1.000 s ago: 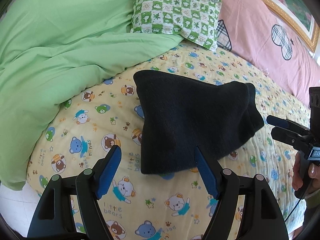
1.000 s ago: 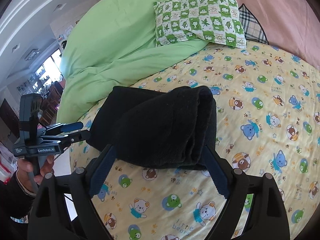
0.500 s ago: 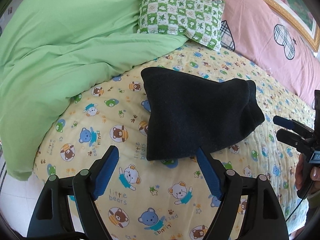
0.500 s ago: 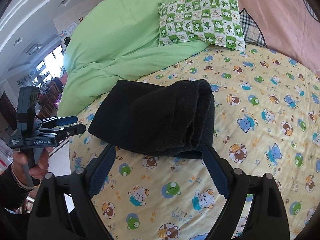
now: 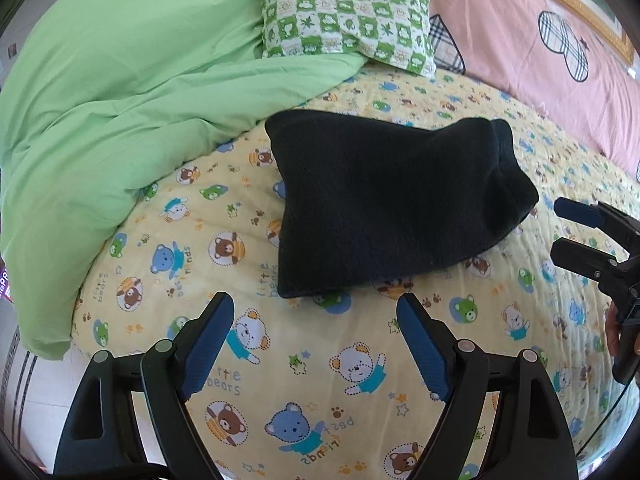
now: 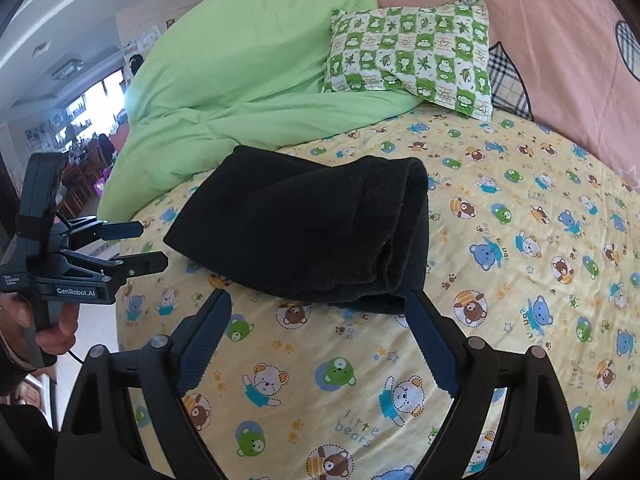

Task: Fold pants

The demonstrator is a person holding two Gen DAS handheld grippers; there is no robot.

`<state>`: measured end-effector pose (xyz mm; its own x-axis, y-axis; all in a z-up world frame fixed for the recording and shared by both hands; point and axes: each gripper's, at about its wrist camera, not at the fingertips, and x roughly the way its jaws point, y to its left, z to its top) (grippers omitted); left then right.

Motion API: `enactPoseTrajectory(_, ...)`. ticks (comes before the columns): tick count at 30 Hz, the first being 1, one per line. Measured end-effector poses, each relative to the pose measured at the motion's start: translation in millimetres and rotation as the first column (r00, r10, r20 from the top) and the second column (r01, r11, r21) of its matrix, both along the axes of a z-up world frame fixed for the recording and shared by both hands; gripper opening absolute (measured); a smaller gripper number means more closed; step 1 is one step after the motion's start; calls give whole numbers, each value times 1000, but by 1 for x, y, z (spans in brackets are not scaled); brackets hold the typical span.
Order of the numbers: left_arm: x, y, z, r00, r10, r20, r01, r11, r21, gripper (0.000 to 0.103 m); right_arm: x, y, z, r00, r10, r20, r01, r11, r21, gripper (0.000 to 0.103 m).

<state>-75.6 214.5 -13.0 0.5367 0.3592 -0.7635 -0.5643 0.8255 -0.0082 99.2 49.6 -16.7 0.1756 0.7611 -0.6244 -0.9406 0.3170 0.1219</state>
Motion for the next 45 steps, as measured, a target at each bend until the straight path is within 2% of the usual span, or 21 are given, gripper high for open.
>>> enactPoseTrajectory(13,6,4,-10,1000,-4,-4,4,1000,-3,84,-10,13,-11,998,30,50,-28,999,-33,89)
enactPoseTrajectory(45,19,6,-14,999,-33,-12,33,999,13,84,-7,27,-12,997,48,52,-48,999,-7,89)
